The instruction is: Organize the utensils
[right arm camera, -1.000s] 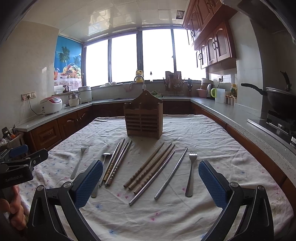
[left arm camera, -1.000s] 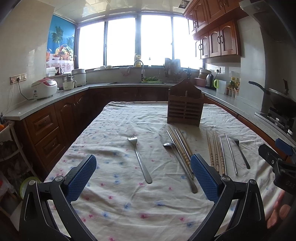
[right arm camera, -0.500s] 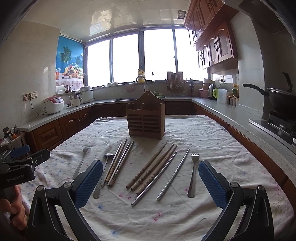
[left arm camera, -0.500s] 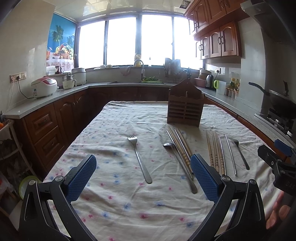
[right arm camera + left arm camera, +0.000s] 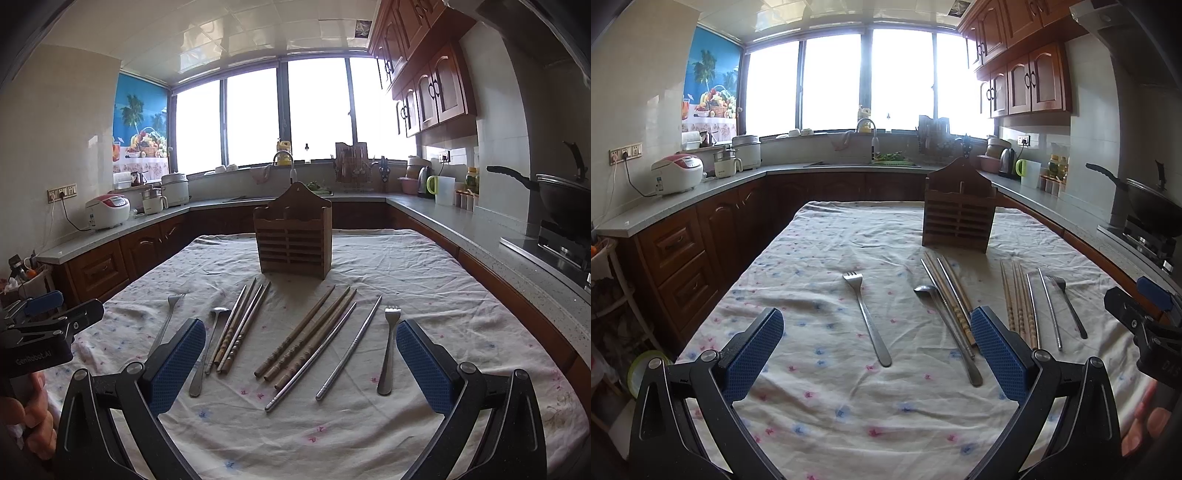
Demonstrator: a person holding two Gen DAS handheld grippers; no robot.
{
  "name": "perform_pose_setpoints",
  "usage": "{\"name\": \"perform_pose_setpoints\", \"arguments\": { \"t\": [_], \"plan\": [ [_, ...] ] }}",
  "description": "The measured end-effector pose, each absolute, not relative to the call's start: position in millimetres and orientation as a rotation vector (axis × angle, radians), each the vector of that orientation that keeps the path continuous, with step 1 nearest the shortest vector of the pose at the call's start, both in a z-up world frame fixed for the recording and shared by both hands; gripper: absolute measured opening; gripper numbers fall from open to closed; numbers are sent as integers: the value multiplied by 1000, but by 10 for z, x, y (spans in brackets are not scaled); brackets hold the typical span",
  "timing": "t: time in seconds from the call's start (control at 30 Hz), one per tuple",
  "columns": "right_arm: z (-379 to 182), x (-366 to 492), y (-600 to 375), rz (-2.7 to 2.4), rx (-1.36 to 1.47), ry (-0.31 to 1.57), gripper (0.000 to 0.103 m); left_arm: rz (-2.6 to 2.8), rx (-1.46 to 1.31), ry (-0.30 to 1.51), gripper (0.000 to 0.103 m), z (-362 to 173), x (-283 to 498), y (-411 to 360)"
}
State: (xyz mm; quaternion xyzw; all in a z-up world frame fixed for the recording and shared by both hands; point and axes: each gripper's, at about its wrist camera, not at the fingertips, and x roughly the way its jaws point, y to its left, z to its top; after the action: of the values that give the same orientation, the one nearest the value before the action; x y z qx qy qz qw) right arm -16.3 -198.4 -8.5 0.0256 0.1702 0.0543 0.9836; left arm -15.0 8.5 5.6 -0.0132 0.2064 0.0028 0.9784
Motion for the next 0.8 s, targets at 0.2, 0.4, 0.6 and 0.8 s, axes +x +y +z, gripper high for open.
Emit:
{"name": "perform_pose_setpoints", "arguments": {
  "t": [0.2, 0.4, 0.6, 0.8],
  "plan": [
    [-83, -163, -1982, 114, 55, 341, 103, 3, -25, 418, 103, 63, -145, 67],
    [-85, -157, -1981, 117, 57, 342, 103, 2, -23, 420, 103, 68, -141, 46],
    [-98, -157, -1982, 120, 61, 344, 103, -1, -25, 424, 103, 71, -134, 47],
    [-107, -149, -1980, 120, 67, 350, 103, -10, -28, 435, 103, 48, -110, 59]
  ]
}}
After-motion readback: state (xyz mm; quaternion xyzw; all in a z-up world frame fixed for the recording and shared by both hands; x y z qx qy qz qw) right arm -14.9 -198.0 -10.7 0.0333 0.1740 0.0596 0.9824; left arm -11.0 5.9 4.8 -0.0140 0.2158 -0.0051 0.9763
